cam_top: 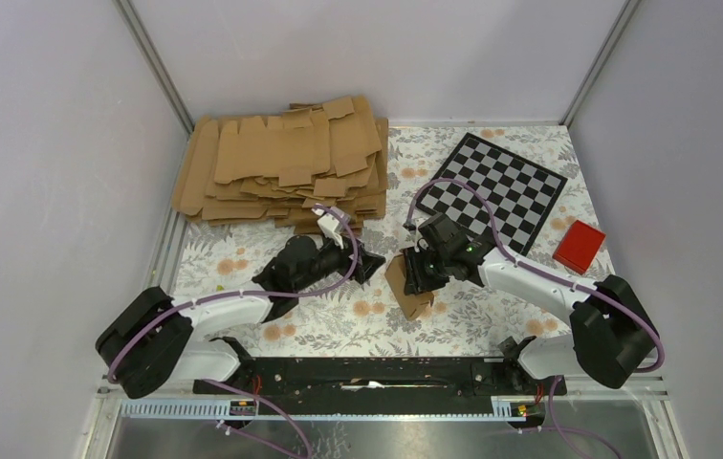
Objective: Fold the paper box
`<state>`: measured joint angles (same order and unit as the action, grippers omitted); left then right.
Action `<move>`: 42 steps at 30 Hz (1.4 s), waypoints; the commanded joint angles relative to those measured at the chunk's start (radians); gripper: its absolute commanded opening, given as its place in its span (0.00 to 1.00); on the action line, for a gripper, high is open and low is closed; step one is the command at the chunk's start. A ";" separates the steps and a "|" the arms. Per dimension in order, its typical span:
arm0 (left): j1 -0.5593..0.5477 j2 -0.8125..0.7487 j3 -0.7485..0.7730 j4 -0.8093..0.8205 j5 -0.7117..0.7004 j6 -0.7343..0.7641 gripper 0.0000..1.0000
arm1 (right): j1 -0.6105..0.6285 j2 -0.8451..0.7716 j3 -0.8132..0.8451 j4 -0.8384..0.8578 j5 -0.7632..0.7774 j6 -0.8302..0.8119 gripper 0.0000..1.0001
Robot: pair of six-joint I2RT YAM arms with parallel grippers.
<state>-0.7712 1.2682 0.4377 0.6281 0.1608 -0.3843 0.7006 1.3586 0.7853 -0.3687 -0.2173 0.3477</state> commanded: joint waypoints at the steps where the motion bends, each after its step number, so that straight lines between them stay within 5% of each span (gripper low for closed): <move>1: 0.005 -0.053 -0.035 0.106 -0.117 0.022 0.79 | 0.001 -0.017 -0.003 0.013 0.041 -0.038 0.22; 4: 0.005 -0.085 -0.060 0.110 -0.187 0.013 0.97 | 0.002 -0.023 0.003 0.016 0.032 -0.058 0.23; 10: 0.006 -0.038 -0.018 0.080 -0.321 -0.023 0.99 | 0.001 -0.055 0.007 0.018 0.014 -0.095 0.22; 18: 0.006 0.157 0.138 0.105 -0.047 -0.014 0.95 | 0.001 -0.078 -0.020 0.028 -0.047 -0.099 0.25; 26: 0.008 0.166 0.029 0.304 0.051 0.045 0.95 | 0.002 -0.094 -0.035 0.038 -0.040 -0.097 0.30; 37: 0.006 0.216 0.104 0.231 0.159 0.034 0.81 | 0.002 -0.089 -0.045 0.076 -0.115 -0.096 0.33; 42: 0.007 0.238 0.151 0.156 0.157 0.027 0.59 | 0.003 -0.084 -0.031 0.074 -0.120 -0.098 0.32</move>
<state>-0.7666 1.4975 0.5323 0.7868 0.2886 -0.3637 0.7006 1.2781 0.7383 -0.3225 -0.3092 0.2649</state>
